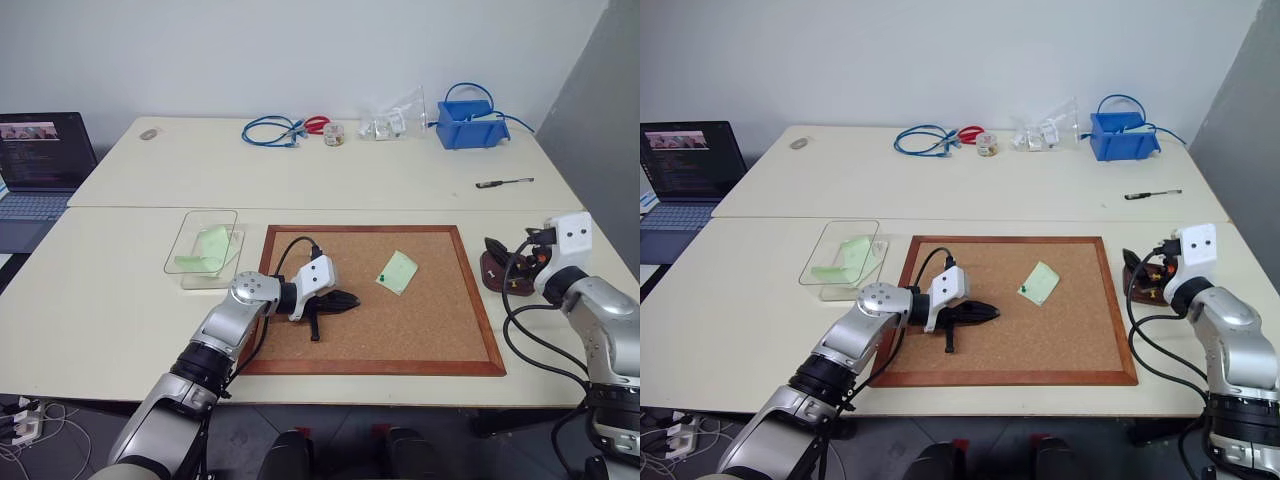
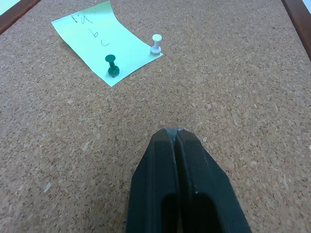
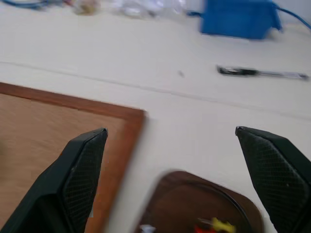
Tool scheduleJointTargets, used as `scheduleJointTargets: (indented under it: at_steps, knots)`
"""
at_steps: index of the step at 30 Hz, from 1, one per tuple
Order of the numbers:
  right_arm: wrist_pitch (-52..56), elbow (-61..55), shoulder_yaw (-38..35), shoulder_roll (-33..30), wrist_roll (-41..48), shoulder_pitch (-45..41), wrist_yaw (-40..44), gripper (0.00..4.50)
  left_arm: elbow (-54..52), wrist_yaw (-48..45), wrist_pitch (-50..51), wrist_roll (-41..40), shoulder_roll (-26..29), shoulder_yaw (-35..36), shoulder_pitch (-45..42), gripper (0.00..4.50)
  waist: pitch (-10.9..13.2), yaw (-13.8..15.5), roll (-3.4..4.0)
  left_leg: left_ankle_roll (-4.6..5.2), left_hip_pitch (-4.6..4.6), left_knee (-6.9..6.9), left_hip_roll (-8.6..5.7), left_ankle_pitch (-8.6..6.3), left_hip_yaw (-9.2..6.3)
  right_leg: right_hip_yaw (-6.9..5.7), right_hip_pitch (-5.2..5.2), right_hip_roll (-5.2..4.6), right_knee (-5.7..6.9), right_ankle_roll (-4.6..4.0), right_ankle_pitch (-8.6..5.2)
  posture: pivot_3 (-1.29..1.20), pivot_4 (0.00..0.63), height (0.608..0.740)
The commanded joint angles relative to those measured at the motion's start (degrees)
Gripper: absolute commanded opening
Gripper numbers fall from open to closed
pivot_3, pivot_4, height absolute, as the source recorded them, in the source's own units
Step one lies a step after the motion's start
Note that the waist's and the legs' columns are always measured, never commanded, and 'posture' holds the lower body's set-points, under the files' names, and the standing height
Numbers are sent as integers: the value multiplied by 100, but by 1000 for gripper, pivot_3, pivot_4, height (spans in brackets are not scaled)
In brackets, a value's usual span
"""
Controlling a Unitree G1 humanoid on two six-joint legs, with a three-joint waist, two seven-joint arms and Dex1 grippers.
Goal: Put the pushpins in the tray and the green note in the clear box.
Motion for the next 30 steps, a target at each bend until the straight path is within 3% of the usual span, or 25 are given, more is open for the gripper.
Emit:
scheduleJointTargets:
  at_steps: [1, 6, 10, 23, 24, 30]
  knots:
    - [146, -868, 726, -472, 578, 38, 1412, 4473, 423, 199, 107, 397, 93, -78, 102, 0, 2, 1, -2, 0, 1, -1, 0, 0, 0, 0, 0, 0, -2, 0, 0, 0, 150, 740]
    - [-248, -664, 1773, -364, 286, -246, 2049, 4473, 473, 169, 70, 404, 92, -97, 66, 0, 8, -1, -13, 0, 5, -1, 3, 0, -5, -6, 6, 2, -6, 26, -15, 0, 150, 740]
    - [-756, -29, 2209, -88, -112, -468, 2098, 4473, 426, 171, 75, 404, 99, -121, 100, 0, 10, 2, -16, 0, 5, -1, 1, 0, -6, -8, 6, 1, -6, 25, -15, 0, 150, 740]
    - [-1671, 886, 2499, 204, -716, -218, 2191, 4473, 199, 194, 162, 389, 135, -149, 260, 0, 11, -2, -20, 0, 6, -5, 2, 0, -6, -7, 4, 1, -7, 17, -11, 0, 150, 740]
    - [-1719, 947, 2491, 249, -742, -234, 2169, 4110, 200, 192, 162, 389, 134, -150, 255, 0, 11, -2, -20, 0, 6, -5, 2, 0, -5, -6, 4, 1, -7, 17, -11, 0, 150, 740]
    - [-1810, 1163, 2409, 423, -745, -316, 2107, 3008, 307, 193, 129, 411, 127, -148, 164, 0, 11, 2, -20, 0, 6, -5, 2, 0, -7, -7, 5, 1, -7, 13, -9, 0, 150, 740]
